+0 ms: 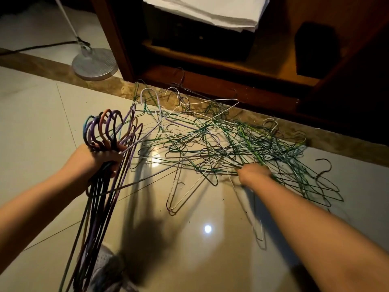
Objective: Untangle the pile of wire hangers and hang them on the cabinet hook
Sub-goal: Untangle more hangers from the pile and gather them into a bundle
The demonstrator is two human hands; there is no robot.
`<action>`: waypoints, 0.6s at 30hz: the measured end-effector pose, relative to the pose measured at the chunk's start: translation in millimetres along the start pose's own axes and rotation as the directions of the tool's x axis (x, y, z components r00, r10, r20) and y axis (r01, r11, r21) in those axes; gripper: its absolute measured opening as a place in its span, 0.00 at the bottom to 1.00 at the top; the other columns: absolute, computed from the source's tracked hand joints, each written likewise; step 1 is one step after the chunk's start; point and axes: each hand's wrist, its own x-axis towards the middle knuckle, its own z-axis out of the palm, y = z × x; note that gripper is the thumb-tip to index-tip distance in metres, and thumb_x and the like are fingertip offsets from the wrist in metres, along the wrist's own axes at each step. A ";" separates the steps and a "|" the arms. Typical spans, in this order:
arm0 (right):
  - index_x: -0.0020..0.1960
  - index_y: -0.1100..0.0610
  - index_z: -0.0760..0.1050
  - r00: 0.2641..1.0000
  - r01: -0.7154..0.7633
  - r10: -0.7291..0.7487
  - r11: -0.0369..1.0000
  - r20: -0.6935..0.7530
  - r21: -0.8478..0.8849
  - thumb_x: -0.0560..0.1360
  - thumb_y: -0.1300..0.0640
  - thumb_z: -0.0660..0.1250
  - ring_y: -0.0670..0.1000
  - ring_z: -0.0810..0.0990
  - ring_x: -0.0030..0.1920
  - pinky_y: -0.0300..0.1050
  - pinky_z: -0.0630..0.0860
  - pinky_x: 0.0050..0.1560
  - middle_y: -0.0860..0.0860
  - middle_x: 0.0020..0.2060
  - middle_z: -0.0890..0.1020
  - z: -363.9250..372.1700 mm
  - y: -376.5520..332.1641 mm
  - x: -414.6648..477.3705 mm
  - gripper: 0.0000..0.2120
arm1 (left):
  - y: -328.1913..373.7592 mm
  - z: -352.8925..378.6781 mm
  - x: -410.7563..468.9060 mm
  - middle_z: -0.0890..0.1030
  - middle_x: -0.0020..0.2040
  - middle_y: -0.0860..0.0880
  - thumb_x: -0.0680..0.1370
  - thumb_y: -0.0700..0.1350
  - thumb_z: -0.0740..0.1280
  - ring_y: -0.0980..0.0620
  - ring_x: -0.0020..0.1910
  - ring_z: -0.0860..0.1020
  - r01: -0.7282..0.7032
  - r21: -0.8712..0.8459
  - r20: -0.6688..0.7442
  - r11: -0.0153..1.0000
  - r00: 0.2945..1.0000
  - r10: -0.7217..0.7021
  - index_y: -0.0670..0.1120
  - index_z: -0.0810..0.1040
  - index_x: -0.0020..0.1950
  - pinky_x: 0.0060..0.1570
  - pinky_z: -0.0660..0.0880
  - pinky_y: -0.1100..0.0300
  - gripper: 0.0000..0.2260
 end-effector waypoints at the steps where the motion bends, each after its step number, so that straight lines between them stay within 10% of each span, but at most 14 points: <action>1: 0.65 0.59 0.71 1.000 0.006 -0.006 1.000 0.029 -0.002 0.78 0.44 0.54 0.59 0.72 0.62 0.55 0.71 0.60 0.58 0.64 0.72 0.1 1.5 -1.4 0.23 | -1.5 -2.5 1.0 0.79 0.38 0.46 0.69 0.41 0.71 0.47 0.35 0.77 0.001 -0.002 0.002 1.000 1.000 -0.001 0.42 0.78 0.55 0.36 0.74 0.50 0.15; 12: 0.69 0.56 0.66 0.996 0.057 -0.048 0.991 0.077 -0.120 0.78 0.47 0.52 0.58 0.65 0.70 0.58 0.54 0.72 0.57 0.70 0.67 8.9 20.2 -8.2 0.24 | -11.1 -12.3 6.2 0.81 0.42 0.44 0.61 0.53 0.76 0.44 0.38 0.79 0.053 0.050 -0.050 0.997 0.997 -0.051 0.45 0.80 0.53 0.40 0.78 0.43 0.23; 18: 0.70 0.51 0.61 0.960 0.275 -0.264 0.955 -0.097 0.113 0.72 0.55 0.62 0.58 0.63 0.69 0.59 0.56 0.70 0.55 0.68 0.66 18.7 17.4 -2.9 0.27 | 34.3 28.8 -32.3 0.73 0.30 0.48 0.73 0.32 0.65 0.53 0.27 0.71 -0.034 -0.090 0.074 0.995 0.996 0.041 0.43 0.78 0.48 0.28 0.70 0.57 0.09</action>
